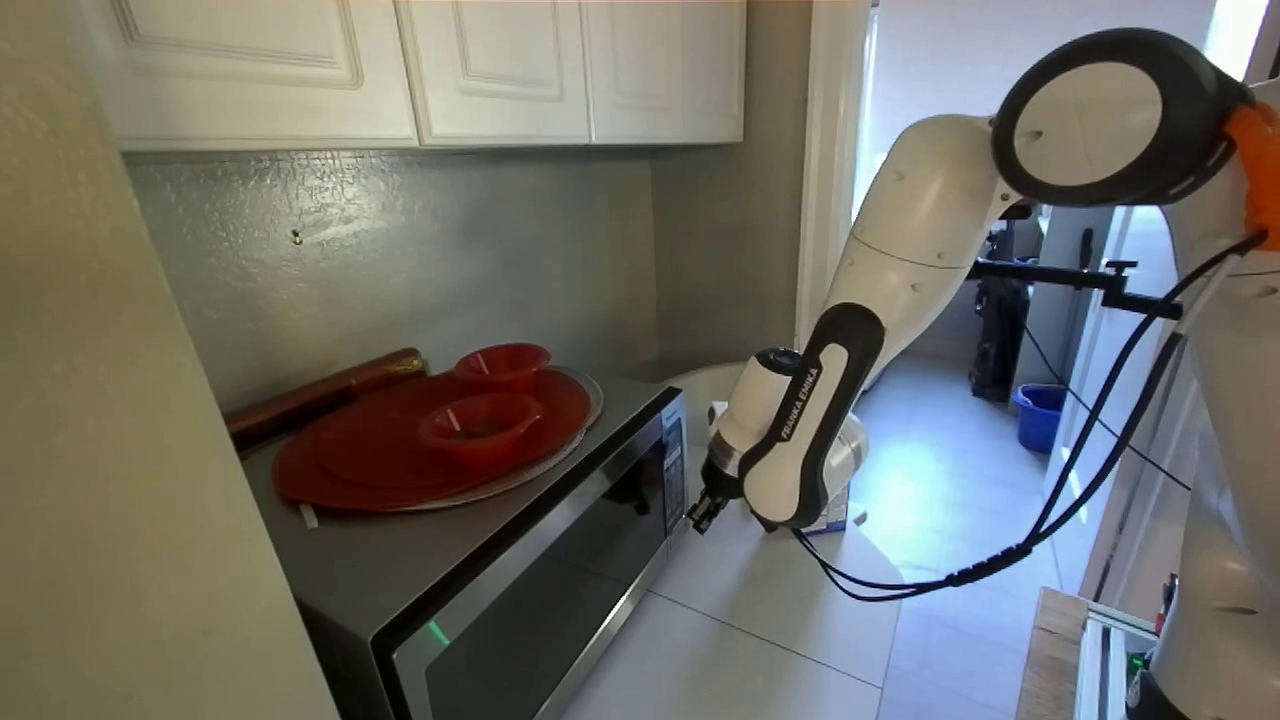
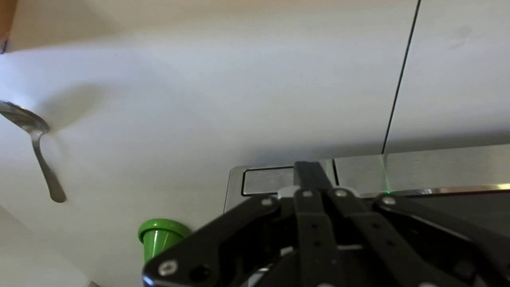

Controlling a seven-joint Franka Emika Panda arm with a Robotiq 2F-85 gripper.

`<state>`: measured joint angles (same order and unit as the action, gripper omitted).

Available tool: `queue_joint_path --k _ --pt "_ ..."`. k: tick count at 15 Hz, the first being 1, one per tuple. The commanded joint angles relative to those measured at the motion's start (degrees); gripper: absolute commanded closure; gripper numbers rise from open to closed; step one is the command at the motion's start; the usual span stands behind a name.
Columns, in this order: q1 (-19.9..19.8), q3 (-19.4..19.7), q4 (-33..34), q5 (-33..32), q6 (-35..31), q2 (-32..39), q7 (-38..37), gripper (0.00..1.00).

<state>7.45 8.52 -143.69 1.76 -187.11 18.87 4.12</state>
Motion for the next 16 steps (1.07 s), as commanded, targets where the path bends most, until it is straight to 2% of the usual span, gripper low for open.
queue_joint_path --k 1,6,12,16 --pt "-1.4 0.3 -1.0 -1.2 -4.5 1.8 0.1 1.0" --pt "-1.4 1.8 -0.6 -0.7 -5.4 4.0 1.0 1.0" --pt "-2.8 -1.2 0.5 -0.9 -8.6 5.9 0.5 1.0" --pt "-1.7 -0.3 2.1 0.1 -9.8 7.8 0.9 1.0"
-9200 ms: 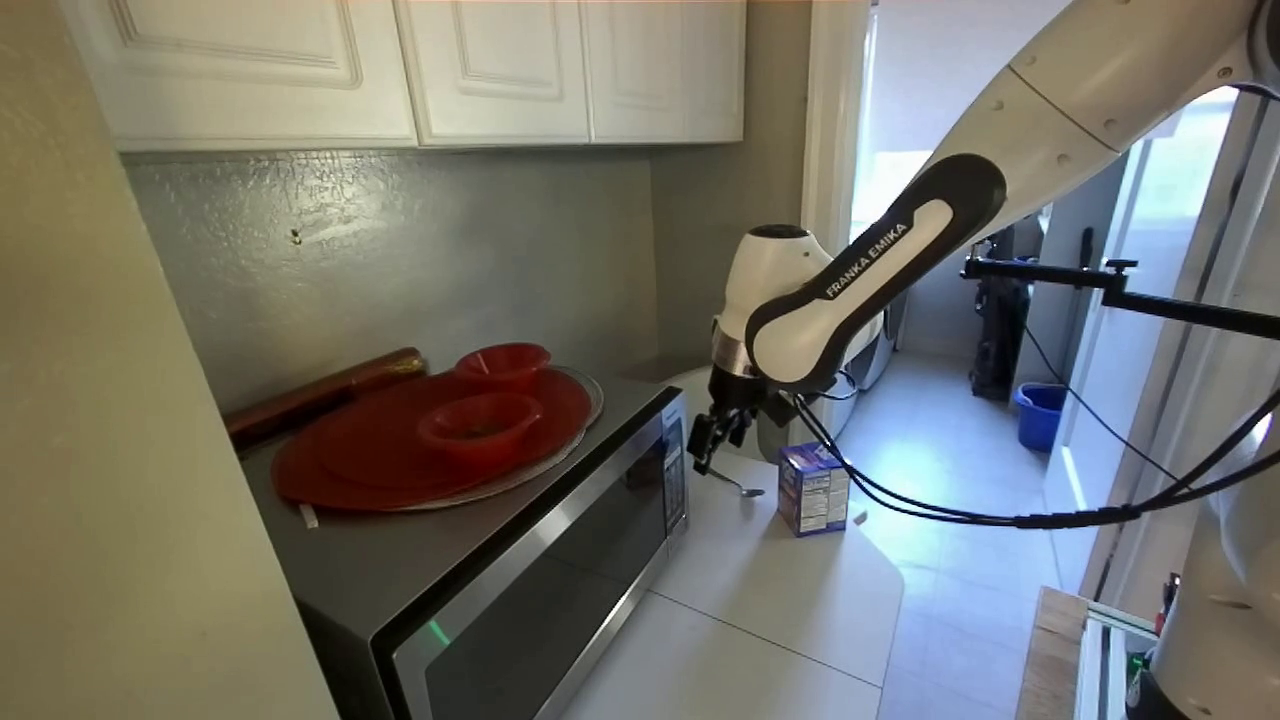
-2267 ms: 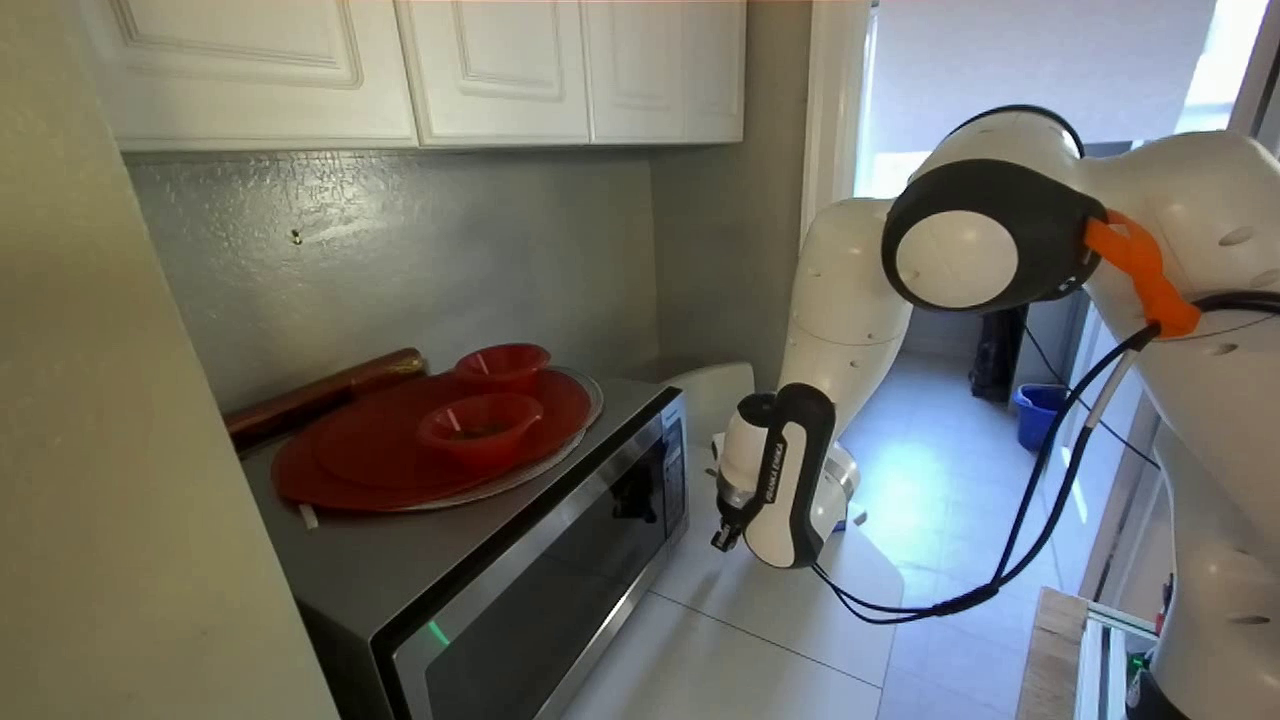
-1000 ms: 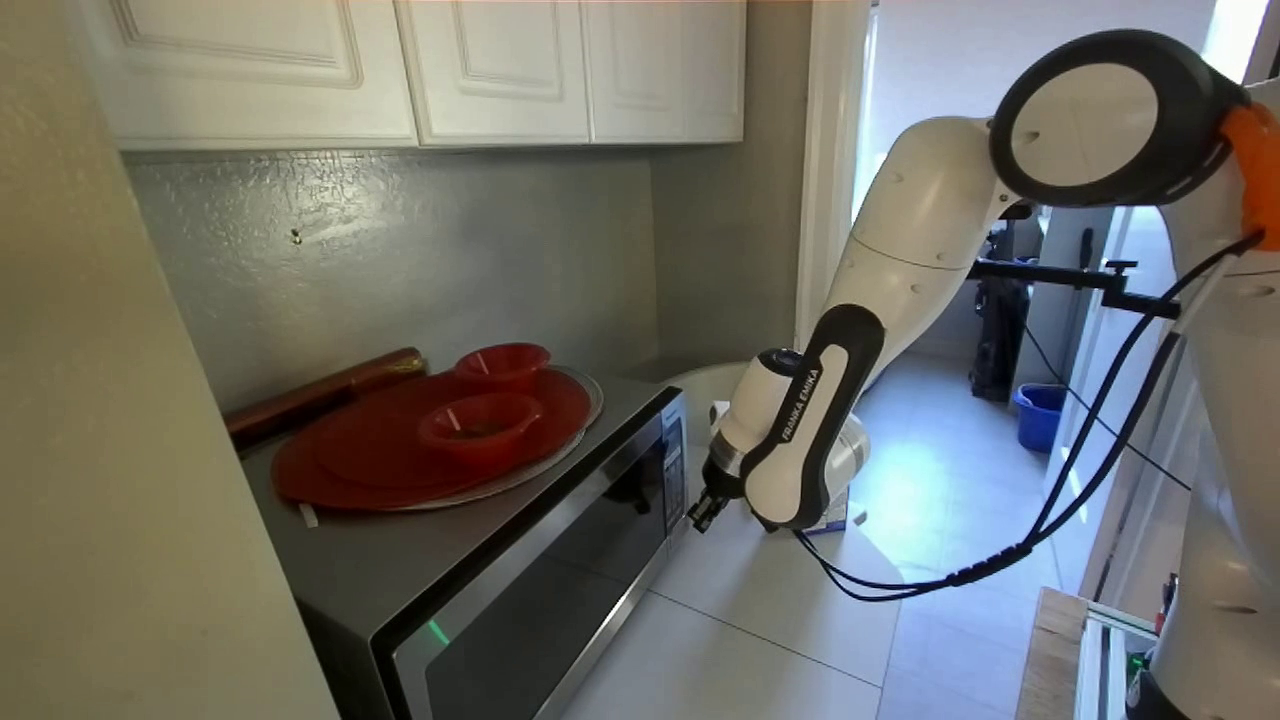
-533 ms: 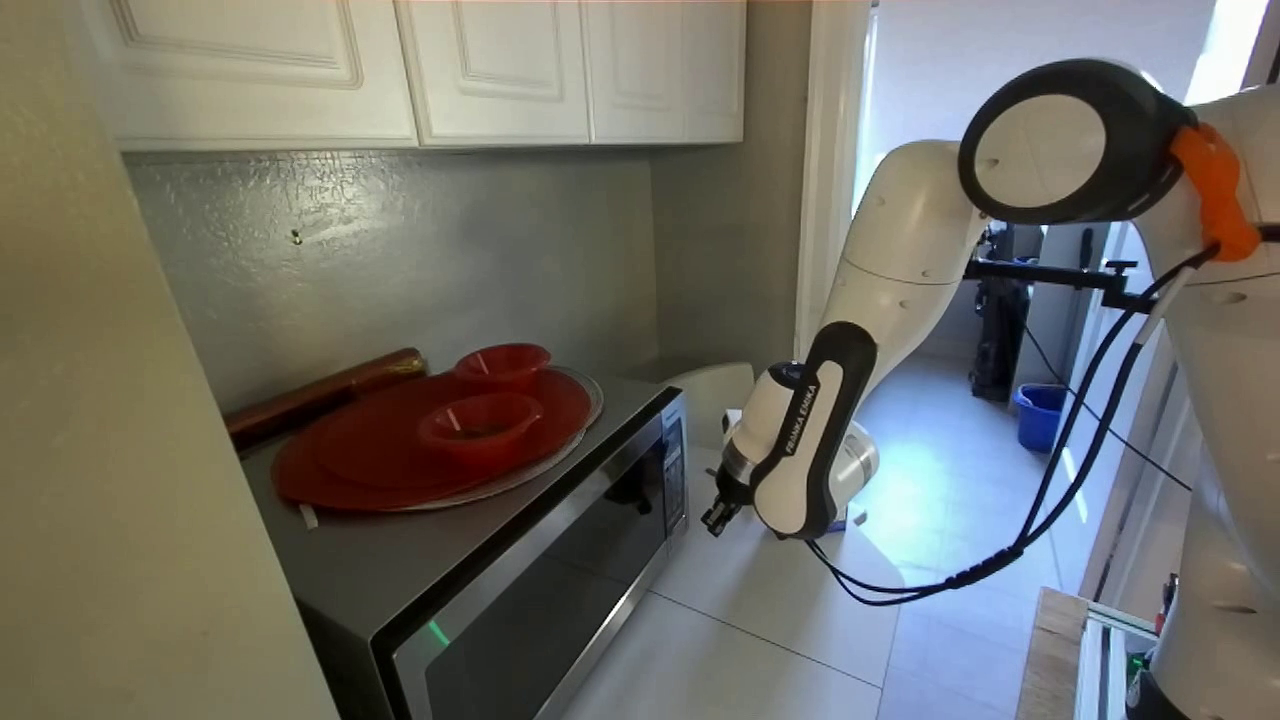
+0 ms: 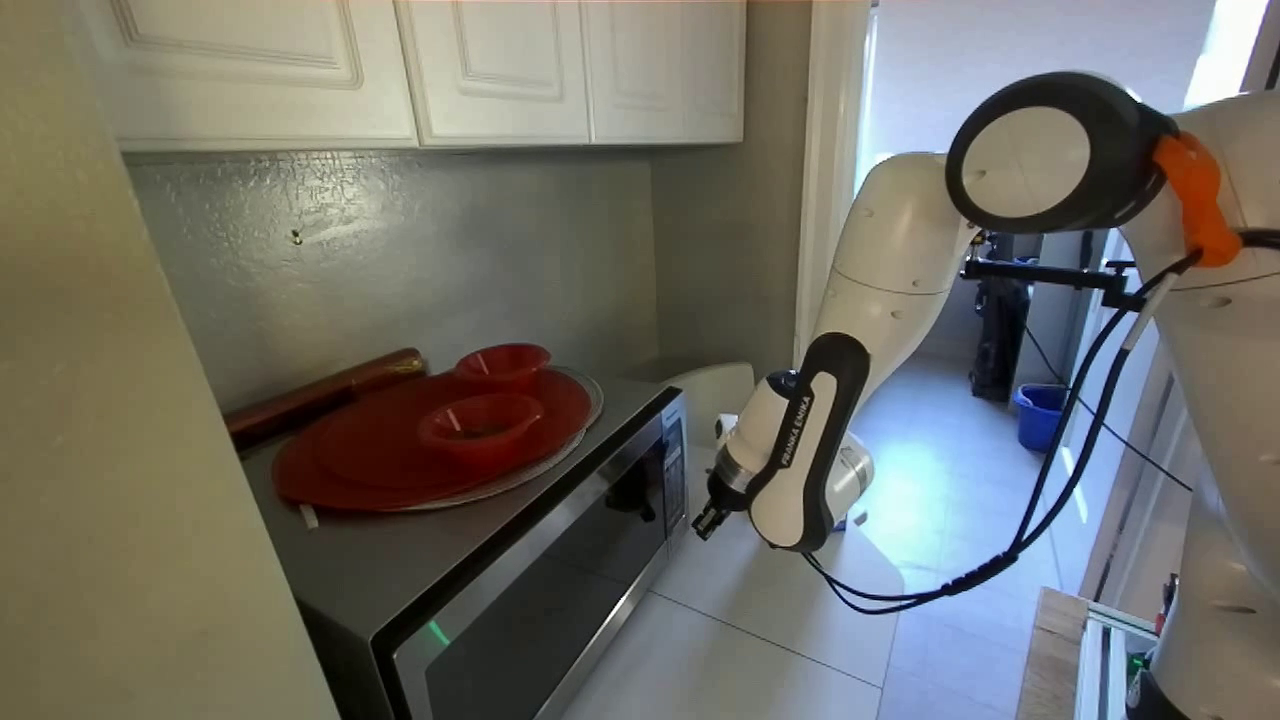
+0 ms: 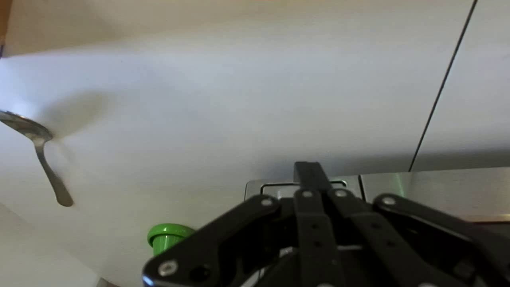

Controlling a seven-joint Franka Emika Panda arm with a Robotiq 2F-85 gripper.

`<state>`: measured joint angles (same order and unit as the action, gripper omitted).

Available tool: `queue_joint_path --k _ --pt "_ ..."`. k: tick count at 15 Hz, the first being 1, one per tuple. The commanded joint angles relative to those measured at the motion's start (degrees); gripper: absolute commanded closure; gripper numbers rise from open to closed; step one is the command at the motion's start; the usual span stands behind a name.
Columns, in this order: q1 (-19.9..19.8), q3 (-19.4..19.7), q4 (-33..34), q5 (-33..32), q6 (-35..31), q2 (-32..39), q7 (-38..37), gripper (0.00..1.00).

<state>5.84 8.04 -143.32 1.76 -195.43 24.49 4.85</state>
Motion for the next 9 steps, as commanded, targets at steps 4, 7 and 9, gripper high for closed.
queue_joint_path --k 4,7,9 --pt "0.0 0.4 3.5 0.3 -1.7 4.0 0.0 1.0" --pt "-0.6 -0.5 4.5 0.0 -1.7 4.7 -0.4 1.0" --pt "-0.4 -0.5 5.4 0.1 -1.8 5.5 -0.4 1.0"
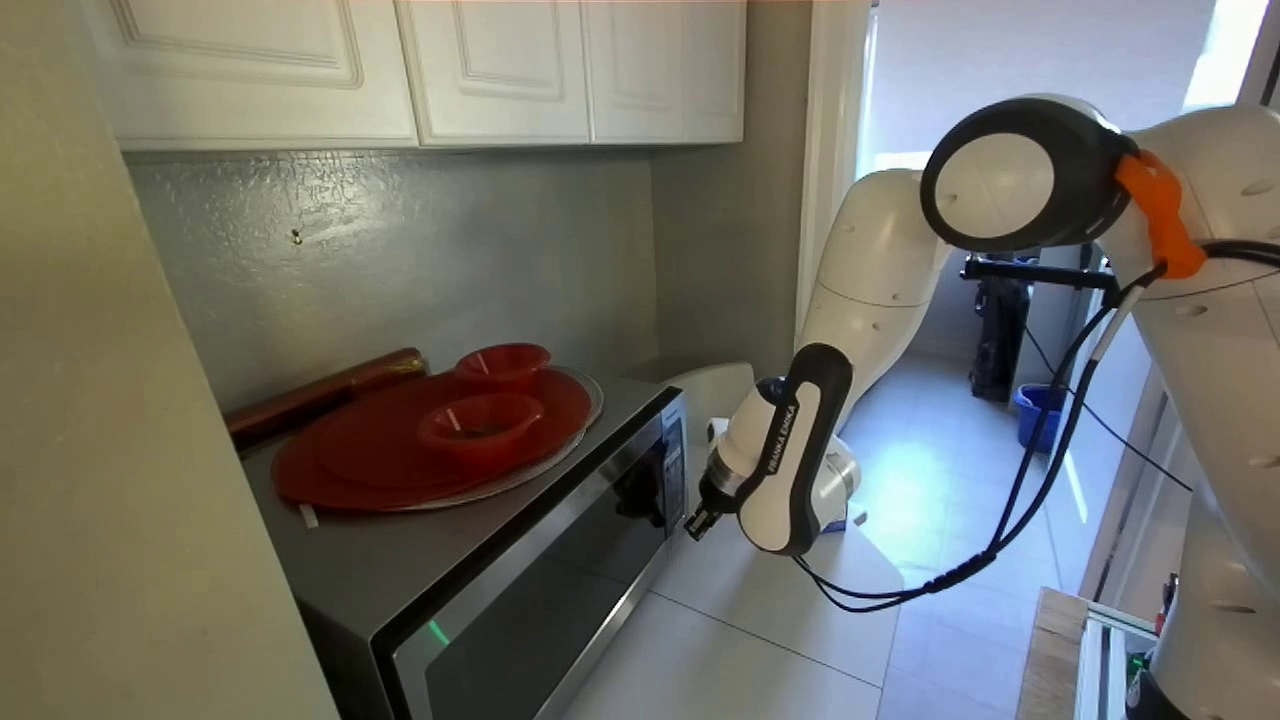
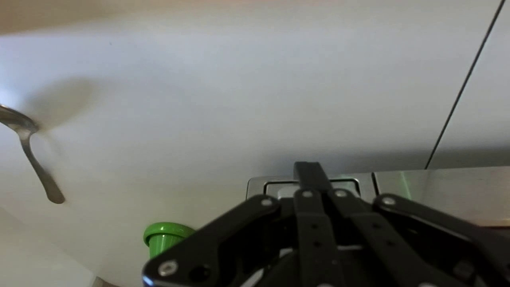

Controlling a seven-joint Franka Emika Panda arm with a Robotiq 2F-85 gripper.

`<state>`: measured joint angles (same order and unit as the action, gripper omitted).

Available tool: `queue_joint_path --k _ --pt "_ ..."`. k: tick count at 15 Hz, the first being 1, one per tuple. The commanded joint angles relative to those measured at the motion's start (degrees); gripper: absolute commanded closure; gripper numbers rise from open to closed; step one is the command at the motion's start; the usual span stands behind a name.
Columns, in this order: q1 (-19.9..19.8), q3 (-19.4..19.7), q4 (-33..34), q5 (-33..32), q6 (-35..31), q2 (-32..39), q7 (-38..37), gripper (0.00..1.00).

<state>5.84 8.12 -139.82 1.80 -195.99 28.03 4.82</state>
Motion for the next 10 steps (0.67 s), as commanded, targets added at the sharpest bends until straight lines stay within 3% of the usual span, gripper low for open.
queue_joint_path --k 1,10 --pt "-0.3 -0.5 2.4 0.1 -1.5 2.4 -0.5 1.0" --pt "-0.5 -1.0 6.1 0.1 -0.9 5.6 -0.9 1.0"
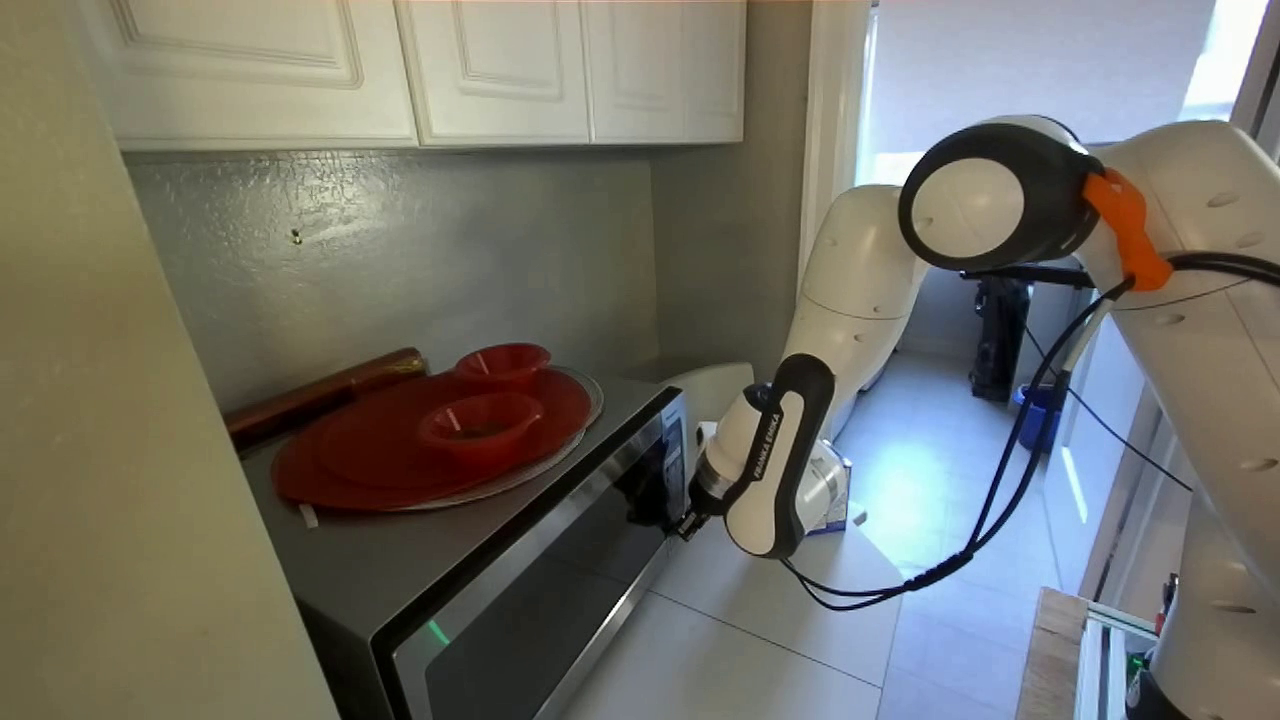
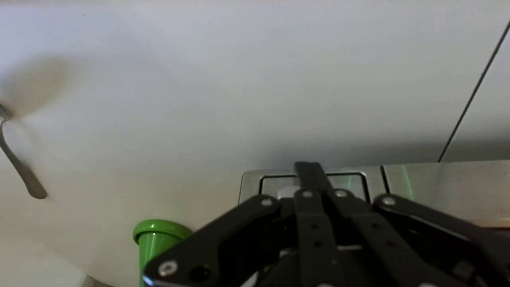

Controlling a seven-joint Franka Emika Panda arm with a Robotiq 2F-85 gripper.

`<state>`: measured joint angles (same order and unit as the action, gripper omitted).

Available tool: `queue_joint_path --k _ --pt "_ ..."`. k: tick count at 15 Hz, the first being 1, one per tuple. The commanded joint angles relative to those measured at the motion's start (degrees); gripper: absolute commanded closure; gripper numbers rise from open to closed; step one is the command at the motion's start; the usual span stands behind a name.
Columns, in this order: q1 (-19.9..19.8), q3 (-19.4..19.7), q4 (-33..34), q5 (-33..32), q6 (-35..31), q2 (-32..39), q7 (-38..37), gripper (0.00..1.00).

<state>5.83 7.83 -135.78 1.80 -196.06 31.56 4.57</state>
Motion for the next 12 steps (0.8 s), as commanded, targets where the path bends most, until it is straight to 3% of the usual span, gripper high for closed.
queue_joint_path --k 1,4,12 --pt "-0.7 -0.9 2.2 0.1 -0.9 2.3 -0.8 1.0" --pt "-2.1 -2.5 2.0 -0.5 -1.4 2.2 -1.4 1.0" --pt "-11.4 -10.6 -0.4 -4.0 -9.9 1.9 -2.9 1.0"
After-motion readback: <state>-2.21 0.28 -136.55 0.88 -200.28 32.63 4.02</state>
